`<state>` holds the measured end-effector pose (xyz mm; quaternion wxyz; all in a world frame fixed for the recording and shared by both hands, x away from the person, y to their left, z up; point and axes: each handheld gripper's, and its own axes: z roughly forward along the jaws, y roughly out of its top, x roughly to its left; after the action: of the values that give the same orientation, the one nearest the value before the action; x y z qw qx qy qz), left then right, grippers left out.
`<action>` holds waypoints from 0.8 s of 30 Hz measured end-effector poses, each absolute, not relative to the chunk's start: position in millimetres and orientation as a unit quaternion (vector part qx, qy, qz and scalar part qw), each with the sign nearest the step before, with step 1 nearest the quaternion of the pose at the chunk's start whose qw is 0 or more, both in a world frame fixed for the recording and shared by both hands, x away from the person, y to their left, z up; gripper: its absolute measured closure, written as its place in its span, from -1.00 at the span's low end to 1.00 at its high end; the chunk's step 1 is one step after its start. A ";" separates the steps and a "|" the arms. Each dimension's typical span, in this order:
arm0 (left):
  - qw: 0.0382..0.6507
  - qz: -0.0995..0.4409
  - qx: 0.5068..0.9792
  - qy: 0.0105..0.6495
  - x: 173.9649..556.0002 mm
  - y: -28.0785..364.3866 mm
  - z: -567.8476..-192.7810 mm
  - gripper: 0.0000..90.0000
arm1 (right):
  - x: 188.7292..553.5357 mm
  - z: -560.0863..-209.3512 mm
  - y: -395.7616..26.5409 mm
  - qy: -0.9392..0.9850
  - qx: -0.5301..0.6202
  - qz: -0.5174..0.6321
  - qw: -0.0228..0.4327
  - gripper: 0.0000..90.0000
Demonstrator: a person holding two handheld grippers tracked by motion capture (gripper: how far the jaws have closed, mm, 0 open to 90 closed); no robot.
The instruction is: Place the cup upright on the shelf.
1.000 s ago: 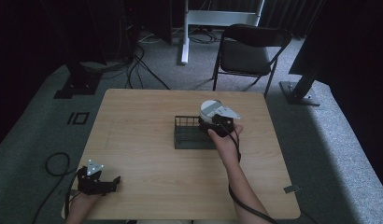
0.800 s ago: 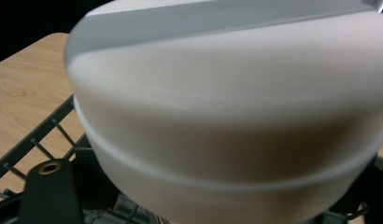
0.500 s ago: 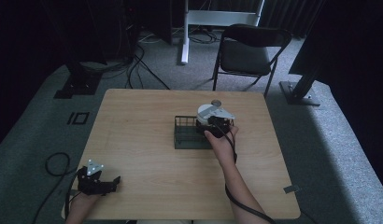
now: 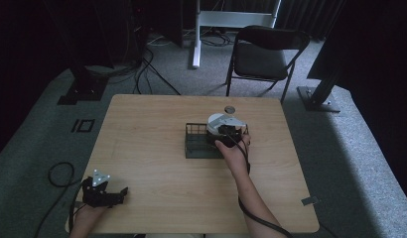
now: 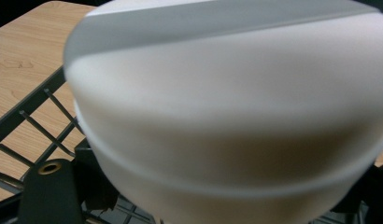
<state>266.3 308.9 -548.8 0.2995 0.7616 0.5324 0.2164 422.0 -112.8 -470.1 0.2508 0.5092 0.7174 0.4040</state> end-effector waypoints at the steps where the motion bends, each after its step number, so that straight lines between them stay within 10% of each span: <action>1: 0.299 0.216 0.762 0.532 266.2 308.9 -548.8 -1.00 | 421.5 -470.3 -112.7 0.718 0.508 0.404 0.252 -0.60; 24: 0.299 0.216 0.762 0.532 266.3 308.9 -548.8 -1.00 | 403.5 -478.1 -121.3 0.707 0.484 0.438 0.273 -0.66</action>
<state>266.3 308.9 -548.8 0.2994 0.7617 0.5323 0.2164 403.5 -121.3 -478.1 0.2726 0.4835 0.7073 0.4377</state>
